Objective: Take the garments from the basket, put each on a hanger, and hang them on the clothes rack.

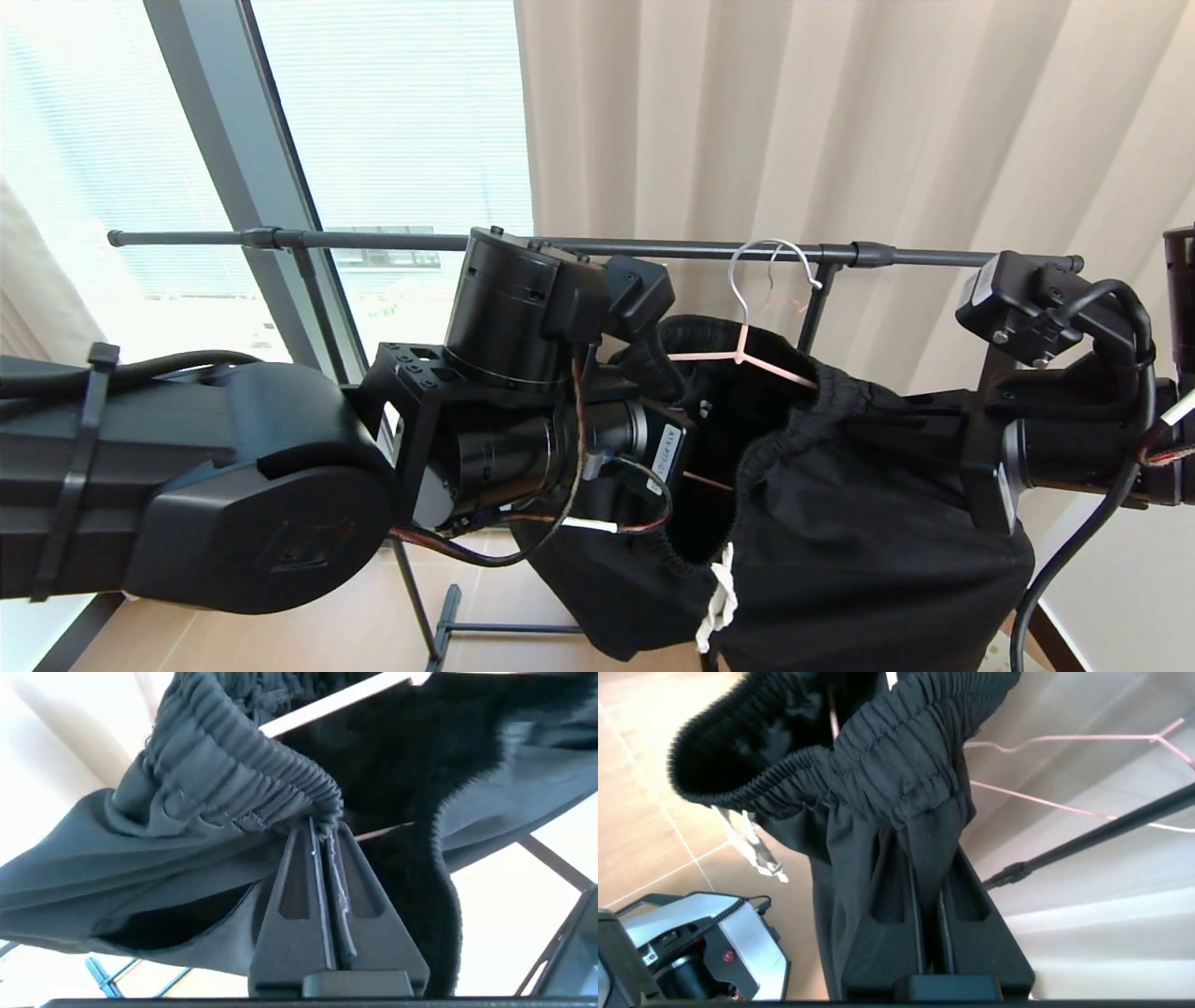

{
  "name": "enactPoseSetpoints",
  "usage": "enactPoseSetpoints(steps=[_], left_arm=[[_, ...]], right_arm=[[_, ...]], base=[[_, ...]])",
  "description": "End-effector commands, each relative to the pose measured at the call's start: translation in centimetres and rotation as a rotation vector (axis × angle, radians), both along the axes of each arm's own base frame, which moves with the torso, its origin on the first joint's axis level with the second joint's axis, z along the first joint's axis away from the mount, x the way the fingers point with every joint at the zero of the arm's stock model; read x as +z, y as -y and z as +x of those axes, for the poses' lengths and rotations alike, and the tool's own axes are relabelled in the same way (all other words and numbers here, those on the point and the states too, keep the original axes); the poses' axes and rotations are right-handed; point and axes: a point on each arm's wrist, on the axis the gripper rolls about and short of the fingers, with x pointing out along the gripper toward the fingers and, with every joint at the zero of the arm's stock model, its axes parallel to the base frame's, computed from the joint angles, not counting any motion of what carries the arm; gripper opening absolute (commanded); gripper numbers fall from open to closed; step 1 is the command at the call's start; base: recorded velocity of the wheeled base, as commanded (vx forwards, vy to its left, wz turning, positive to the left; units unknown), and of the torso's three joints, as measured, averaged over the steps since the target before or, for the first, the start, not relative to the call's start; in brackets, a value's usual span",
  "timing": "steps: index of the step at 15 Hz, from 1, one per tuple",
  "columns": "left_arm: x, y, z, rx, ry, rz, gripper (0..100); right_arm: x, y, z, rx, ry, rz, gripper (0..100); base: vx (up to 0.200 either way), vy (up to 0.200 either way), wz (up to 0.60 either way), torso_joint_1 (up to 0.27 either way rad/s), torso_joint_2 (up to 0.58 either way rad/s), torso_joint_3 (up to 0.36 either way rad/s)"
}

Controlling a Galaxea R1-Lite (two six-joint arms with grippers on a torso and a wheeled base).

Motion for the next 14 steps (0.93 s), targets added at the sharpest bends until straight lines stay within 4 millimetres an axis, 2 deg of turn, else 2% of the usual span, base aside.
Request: enactPoseSetpoints(steps=[1, 8, 14], left_arm=[[-0.6, 0.3, 0.3, 0.002, -0.009, 0.010, 100], [0.2, -0.3, -0.3, 0.003, 0.010, 0.000, 100], [1.1, -3.8, -3.3, -0.011, 0.024, 0.004, 100]], right_arm=[[0.0, 0.0, -0.2, 0.008, 0.000, 0.003, 0], [-0.4, -0.1, -0.1, 0.027, -0.008, 0.009, 0], [-1.2, 0.0, 1.4, 0.063, -0.043, 0.043, 0]], base=[[0.000, 0.000, 0.00, 0.000, 0.00, 0.000], [0.000, 0.000, 0.00, 0.000, 0.00, 0.000], [0.000, 0.000, 0.00, 0.000, 0.00, 0.000]])
